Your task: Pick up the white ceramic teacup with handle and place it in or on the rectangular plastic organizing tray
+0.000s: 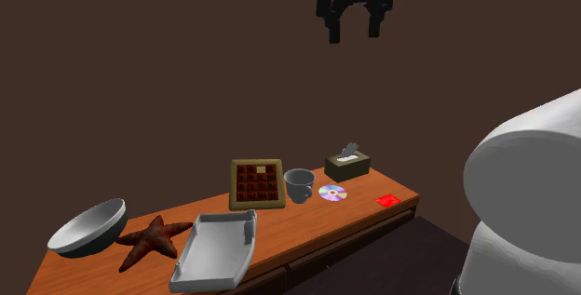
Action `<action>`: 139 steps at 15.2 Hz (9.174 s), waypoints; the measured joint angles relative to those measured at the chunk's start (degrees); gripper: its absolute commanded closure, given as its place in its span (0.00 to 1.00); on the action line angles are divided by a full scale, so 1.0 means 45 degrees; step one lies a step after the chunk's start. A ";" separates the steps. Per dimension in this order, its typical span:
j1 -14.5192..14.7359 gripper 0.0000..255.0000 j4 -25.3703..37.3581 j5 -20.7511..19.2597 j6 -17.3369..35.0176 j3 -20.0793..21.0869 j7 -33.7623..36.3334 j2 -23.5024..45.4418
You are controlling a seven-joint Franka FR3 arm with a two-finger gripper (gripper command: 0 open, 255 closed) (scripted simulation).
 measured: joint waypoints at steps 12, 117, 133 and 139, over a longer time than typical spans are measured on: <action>-0.0234 0.00 -0.2136 -0.0182 0.4549 -0.0722 0.0009 0.2399; 0.2335 1.00 -0.0943 0.0580 1.1183 0.0934 0.4917 1.0341; 0.3727 1.00 -0.0724 -0.0266 1.2019 0.2207 0.8323 1.1584; 0.3831 1.00 -0.0799 -0.0822 1.2995 0.2062 0.8811 1.2524</action>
